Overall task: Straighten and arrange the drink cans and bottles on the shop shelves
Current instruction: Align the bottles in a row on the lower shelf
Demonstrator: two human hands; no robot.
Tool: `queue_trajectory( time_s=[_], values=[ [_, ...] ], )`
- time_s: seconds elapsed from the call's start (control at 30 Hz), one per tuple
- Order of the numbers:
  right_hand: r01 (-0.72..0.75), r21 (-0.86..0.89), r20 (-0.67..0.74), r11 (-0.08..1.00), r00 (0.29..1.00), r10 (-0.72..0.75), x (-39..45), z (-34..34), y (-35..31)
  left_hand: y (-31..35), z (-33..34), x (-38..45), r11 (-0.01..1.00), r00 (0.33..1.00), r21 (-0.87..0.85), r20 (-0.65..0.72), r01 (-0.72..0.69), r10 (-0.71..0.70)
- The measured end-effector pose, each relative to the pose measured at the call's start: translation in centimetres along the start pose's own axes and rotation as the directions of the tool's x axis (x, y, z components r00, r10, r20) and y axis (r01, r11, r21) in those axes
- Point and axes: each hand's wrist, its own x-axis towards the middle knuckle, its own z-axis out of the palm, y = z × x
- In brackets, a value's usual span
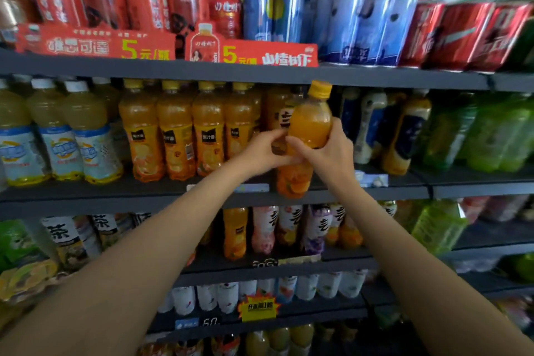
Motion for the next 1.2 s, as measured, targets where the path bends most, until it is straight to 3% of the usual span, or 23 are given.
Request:
queue_trajectory(
  time_s=[0.07, 0.17, 0.27, 0.4, 0.53, 0.67, 0.8, 0.97, 1.2],
  values=[
    [0.033, -0.028, -0.070, 0.999, 0.997, -0.035, 1.4, -1.8, 2.0, 0.2, 1.2, 2.3, 0.999, 0.997, 0.042, -0.077, 0.027, -0.024],
    [0.040, -0.041, -0.151, 0.998, 0.988, -0.045, 3.7, -4.0, 5.1, -0.8, 2.8, 4.5, 0.990, 0.946, 0.050, -0.304, 0.132, -0.111],
    [0.038, -0.011, -0.085, 0.999, 0.996, -0.039, 5.8, -4.7, 7.8, -2.0, 4.3, 5.3, 0.951, 0.871, 0.067, -0.424, 0.303, -0.248],
    [0.060, -0.066, 0.071, 0.996, 0.996, -0.056, 8.1, -3.3, 9.5, -2.1, 5.7, 6.2, 0.909, 0.830, 0.098, -0.458, 0.404, -0.319],
    [-0.034, 0.049, 0.201, 0.998, 0.979, 0.024, 10.7, -0.8, 9.8, -2.3, 5.9, 6.8, 0.881, 0.830, 0.202, -0.473, 0.428, -0.295],
    [-0.071, 0.106, 0.339, 0.992, 0.940, 0.031, 11.7, 1.4, 9.8, -2.6, 5.6, 6.6, 0.874, 0.787, 0.163, -0.532, 0.458, -0.313],
    [-0.023, 0.101, 0.368, 0.995, 0.930, -0.015, 10.6, 2.7, 9.9, -2.6, 5.0, 6.0, 0.853, 0.758, 0.191, -0.578, 0.486, -0.302],
    [-0.106, -0.104, 0.422, 0.989, 0.896, 0.140, 10.2, 3.5, 9.4, -1.9, 4.8, 5.3, 0.809, 0.735, 0.241, -0.604, 0.536, -0.308],
    [-0.185, -0.032, 0.485, 0.982, 0.857, 0.177, 10.4, 5.6, 8.5, -1.8, 4.7, 5.1, 0.736, 0.713, 0.338, -0.647, 0.587, -0.271]
  ],
)
